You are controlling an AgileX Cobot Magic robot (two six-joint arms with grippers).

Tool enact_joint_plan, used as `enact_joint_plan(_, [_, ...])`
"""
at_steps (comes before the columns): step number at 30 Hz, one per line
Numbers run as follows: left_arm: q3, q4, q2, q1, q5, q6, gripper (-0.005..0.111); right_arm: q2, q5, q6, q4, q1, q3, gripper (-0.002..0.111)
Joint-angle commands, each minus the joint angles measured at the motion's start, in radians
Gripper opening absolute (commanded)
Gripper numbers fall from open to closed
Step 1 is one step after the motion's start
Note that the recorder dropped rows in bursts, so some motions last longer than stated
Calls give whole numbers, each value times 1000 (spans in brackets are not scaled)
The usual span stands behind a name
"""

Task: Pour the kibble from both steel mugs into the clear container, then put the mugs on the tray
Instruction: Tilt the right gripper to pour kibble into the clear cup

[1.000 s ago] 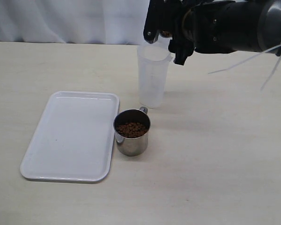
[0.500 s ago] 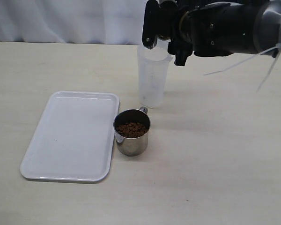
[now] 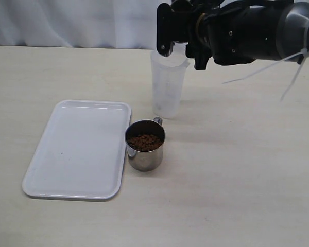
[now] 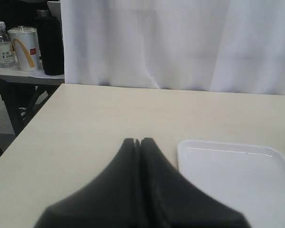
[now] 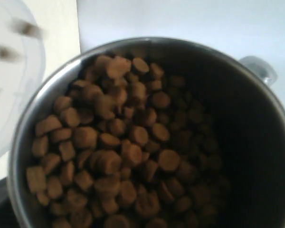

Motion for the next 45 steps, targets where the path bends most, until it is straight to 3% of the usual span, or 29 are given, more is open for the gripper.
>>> enact_joint_plan(1, [3, 1, -3, 0, -12, -3, 0, 0, 5, -6, -45, -1, -2, 4])
enact_joint_plan(19, [3, 1, -3, 0, -10, -3, 0, 0, 8, -138, -45, -1, 0, 4])
enact_joint_plan(45, [3, -1, -3, 0, -7, -3, 0, 0, 8, -169, -68, -1, 0, 4])
